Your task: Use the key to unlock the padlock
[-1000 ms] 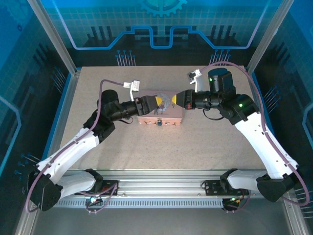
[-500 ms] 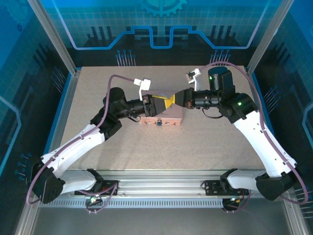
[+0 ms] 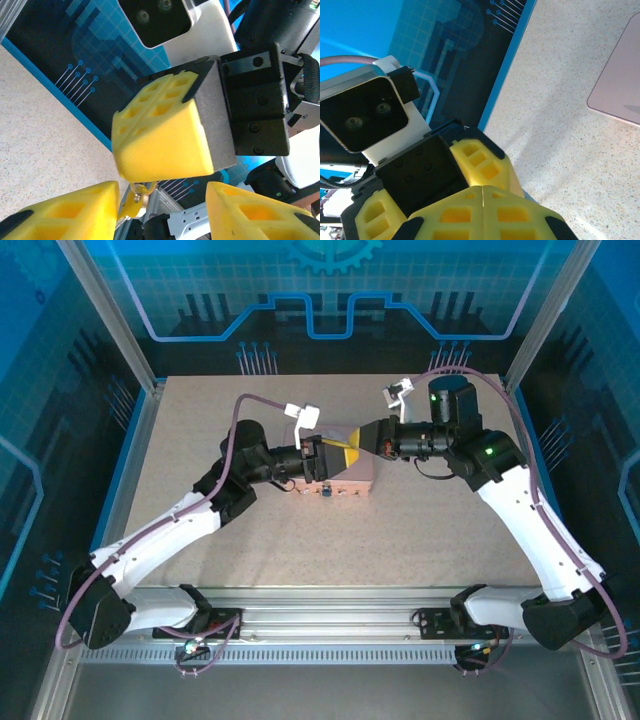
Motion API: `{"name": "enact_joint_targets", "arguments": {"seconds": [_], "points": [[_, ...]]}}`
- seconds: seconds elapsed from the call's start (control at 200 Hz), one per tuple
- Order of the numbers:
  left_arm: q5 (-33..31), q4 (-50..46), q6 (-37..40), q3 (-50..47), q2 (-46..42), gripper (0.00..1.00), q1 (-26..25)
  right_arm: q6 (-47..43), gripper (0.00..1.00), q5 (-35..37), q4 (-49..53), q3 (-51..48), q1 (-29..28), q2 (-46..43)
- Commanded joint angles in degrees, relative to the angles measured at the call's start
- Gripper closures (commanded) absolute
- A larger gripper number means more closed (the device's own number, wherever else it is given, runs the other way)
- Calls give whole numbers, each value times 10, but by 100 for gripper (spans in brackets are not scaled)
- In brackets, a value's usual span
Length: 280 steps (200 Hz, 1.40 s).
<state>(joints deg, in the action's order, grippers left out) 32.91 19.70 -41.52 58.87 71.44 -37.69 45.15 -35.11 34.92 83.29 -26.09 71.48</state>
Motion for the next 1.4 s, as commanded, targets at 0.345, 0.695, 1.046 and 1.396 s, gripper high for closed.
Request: {"name": "enact_joint_targets", "arguments": {"seconds": [0.345,0.695,1.046,1.396], "points": [[9,2,25,20,3,74,-6,8,100,-24,-11,-11,20,-15],[5,-15,33,13,-2,97,-6,14,100,-26,-17,-19,26,-21],[-2,-22,36,12,-6,80,-6,17,100,-28,-24,-25,26,-25],[-14,-9,31,17,7,51,-11,23,100,-36,-28,-24,26,-29]]}}
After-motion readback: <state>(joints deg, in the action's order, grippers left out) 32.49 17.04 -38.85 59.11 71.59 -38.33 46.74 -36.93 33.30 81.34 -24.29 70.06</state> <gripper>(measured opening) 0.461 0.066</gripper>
